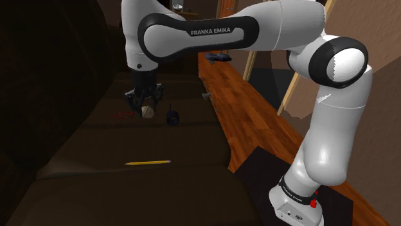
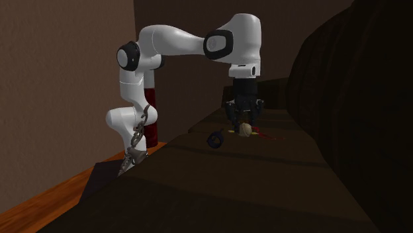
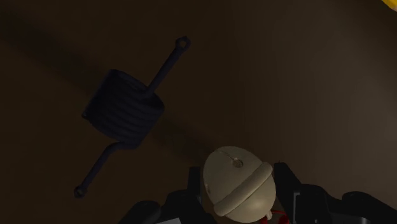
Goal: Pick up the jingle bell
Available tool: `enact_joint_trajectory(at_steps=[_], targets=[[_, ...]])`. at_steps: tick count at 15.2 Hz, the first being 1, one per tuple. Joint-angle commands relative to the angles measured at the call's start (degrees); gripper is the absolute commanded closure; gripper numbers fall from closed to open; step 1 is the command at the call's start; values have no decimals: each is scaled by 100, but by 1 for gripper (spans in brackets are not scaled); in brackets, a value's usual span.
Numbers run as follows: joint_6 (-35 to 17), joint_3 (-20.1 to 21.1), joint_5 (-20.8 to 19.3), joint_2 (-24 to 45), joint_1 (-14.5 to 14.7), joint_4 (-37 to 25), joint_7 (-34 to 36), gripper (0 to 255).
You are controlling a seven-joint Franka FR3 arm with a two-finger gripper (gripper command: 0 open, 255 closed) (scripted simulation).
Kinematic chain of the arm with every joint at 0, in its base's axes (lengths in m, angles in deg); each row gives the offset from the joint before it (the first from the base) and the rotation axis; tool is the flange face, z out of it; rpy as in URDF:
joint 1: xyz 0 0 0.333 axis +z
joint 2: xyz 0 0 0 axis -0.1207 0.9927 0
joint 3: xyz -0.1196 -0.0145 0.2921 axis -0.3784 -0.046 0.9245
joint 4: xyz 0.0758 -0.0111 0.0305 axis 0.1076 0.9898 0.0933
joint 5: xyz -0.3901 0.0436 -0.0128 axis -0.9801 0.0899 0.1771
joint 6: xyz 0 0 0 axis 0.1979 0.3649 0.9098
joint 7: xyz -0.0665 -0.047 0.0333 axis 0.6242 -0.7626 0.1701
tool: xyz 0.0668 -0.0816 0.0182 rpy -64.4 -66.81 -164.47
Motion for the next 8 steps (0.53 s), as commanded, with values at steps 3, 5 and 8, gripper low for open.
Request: enact_joint_trajectory(at_steps=[3,5,8], targets=[[333,9,-7,23,24,-353,2,255],[497,13,-16,48,39,-540,5,255],[593,15,-23,64,49,-651,7,255]])
